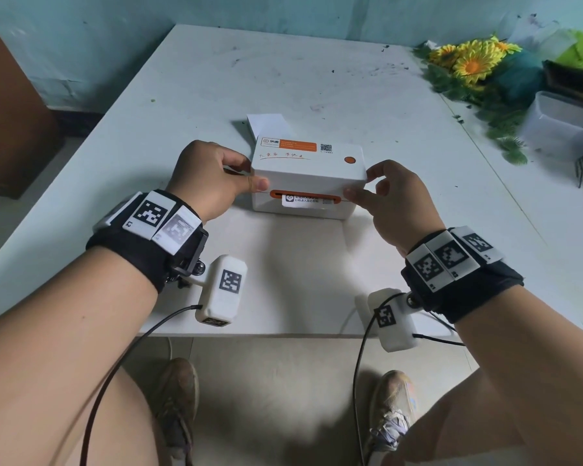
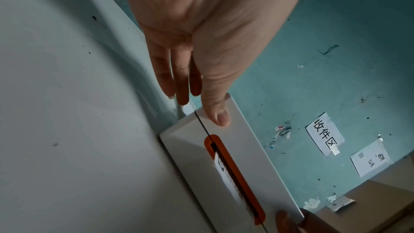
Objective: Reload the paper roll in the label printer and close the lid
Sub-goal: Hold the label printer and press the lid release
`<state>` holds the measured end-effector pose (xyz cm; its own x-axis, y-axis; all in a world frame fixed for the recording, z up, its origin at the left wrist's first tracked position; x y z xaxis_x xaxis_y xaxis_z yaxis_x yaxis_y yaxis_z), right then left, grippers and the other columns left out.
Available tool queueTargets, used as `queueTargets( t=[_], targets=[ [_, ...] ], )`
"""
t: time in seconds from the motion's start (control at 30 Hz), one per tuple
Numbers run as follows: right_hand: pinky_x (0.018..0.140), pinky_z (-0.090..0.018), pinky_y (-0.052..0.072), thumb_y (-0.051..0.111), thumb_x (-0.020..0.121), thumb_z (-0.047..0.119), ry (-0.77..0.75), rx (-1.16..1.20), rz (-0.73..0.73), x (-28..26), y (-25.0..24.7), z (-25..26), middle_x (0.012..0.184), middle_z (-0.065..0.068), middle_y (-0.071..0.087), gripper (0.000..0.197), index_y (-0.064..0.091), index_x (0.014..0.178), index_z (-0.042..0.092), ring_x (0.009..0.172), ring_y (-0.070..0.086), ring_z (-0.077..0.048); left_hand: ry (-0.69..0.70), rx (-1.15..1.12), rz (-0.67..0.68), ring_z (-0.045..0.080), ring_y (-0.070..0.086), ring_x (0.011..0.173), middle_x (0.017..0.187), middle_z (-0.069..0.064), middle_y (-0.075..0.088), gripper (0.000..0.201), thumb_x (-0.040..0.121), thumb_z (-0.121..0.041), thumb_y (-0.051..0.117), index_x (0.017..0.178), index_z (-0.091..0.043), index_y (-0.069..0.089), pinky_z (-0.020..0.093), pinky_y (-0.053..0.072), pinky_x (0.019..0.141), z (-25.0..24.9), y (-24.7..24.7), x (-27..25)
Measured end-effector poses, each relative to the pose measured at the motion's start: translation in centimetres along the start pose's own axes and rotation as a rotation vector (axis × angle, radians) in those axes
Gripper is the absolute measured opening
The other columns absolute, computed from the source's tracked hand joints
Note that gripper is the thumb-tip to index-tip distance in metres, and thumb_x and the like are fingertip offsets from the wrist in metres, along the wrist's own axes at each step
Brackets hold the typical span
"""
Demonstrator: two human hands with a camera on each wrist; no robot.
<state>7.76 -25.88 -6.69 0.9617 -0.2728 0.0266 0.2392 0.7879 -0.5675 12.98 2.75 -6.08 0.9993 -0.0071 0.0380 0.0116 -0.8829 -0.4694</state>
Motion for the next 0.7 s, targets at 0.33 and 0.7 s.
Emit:
queueTargets(
  t=[0.33, 0.7],
  targets=[
    [0.087, -0.063, 0.066, 0.079, 0.101, 0.031, 0.051, 0.177, 0.014, -0.4, 0.3, 0.4, 0.116, -0.015, 0.076, 0.021, 0.059, 0.103, 0.025, 0.099, 0.079, -0.038, 0.043, -0.136, 0.01, 0.039, 0.08, 0.099, 0.109, 0.013, 0.08, 0.013, 0.087, -0.016, 0.089, 0.092, -0.011, 0.079, 0.05, 0.066, 0.092, 0.0, 0.6, -0.1],
    [0.088, -0.048, 0.062, 0.066, 0.107, 0.047, 0.03, 0.148, -0.001, -0.7, -0.1, 1.7, 0.108, 0.003, 0.067, 0.03, 0.054, 0.113, 0.021, 0.099, 0.071, -0.025, 0.06, -0.057, 0.013, 0.026, 0.065, 0.108, 0.113, -0.006, 0.062, 0.033, 0.097, -0.053, 0.061, 0.109, -0.023, 0.054, 0.049, 0.055, 0.104, -0.3, 2.1, 0.5]
  ],
)
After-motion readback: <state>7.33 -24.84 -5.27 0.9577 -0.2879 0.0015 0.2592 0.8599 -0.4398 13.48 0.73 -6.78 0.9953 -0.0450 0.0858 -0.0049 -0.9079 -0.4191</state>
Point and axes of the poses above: each hand's wrist, its own x-axis towards the middle knuckle, its own y-axis out of the palm, z = x × y, the point moved 4 cm from there along x, towards the middle knuckle
